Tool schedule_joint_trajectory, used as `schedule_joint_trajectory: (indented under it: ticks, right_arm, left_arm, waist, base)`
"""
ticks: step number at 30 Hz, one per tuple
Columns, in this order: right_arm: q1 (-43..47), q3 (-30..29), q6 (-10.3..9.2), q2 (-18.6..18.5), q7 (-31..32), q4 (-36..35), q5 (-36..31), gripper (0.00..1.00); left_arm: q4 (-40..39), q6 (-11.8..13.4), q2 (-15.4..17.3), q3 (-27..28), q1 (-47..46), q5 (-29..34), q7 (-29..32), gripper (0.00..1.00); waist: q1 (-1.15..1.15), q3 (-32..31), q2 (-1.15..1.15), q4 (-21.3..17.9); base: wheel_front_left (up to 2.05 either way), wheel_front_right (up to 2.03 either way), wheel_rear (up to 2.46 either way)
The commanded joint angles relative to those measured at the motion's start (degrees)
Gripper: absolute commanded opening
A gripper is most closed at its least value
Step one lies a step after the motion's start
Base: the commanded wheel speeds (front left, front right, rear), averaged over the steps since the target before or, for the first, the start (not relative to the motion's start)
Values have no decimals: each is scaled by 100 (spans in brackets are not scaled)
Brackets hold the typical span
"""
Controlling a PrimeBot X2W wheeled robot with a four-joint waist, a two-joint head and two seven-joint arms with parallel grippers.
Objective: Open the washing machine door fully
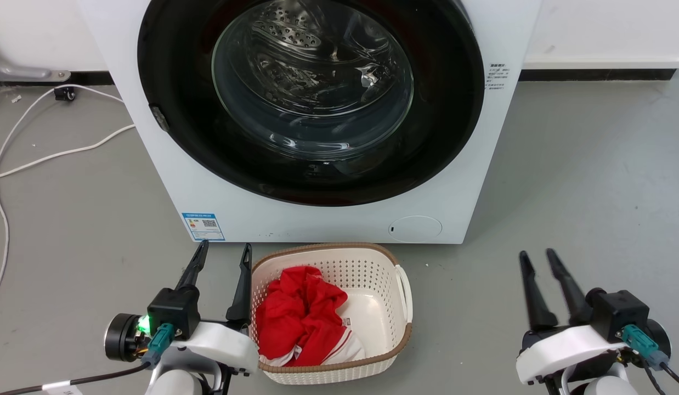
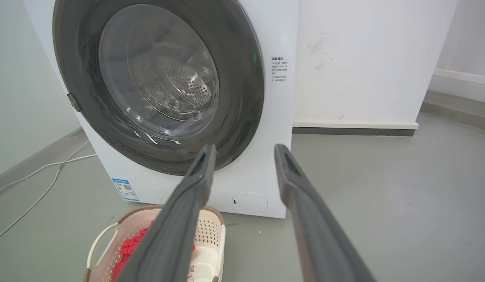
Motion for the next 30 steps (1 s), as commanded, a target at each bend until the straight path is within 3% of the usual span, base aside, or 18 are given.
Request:
schedule_joint_trajectory:
  ticks: [1,6,9,11,12,17,21,25,30]
  right_arm:
    - [-48,15,-3,20,10,28,52,0]
    - [-43,72,-3,20,-19,81,732,0]
    - [-64,187,-3,21,-76,110,2126,0]
    - [-73,312,-3,21,-102,130,3482,0]
    - [-84,369,-3,20,-110,144,3788,0]
    - [-206,565,-3,20,-132,58,6852,0]
    - [-369,521,-2,17,-91,-10,8464,0]
    - [-642,273,-2,1,134,70,9220,0]
    - [-1341,-15,-2,-293,523,481,9598,0]
  left_arm:
    - [1,-17,-3,19,-41,2,-16,100]
    - [-2,-5,-13,30,-27,-17,-16,100]
    - [-13,8,-18,25,-35,-38,-16,100]
    - [-18,5,-20,36,-46,-46,-16,100]
    - [-21,4,-21,43,-47,-58,-16,100]
    - [-55,1,-28,66,-86,-98,-16,100]
    - [-100,36,-32,73,-128,-137,-16,100]
    - [-165,50,-34,102,-172,-145,-16,100]
    - [-287,47,-39,122,-334,-186,-16,100]
  waist:
    - [0,-6,0,-2]
    - [0,-13,0,2]
    - [0,-12,0,11]
    - [0,-8,0,13]
    - [0,-3,0,12]
    - [0,63,0,10]
    - [0,148,0,5]
    - [0,314,0,-18]
    - [0,637,0,-34]
  base:
    - [0,0,0]
    - [0,0,0]
    - [0,0,0]
    - [0,0,0]
    - [0,0,0]
    - [0,0,0]
    - [0,0,0]
    - [0,0,0]
    - [0,0,0]
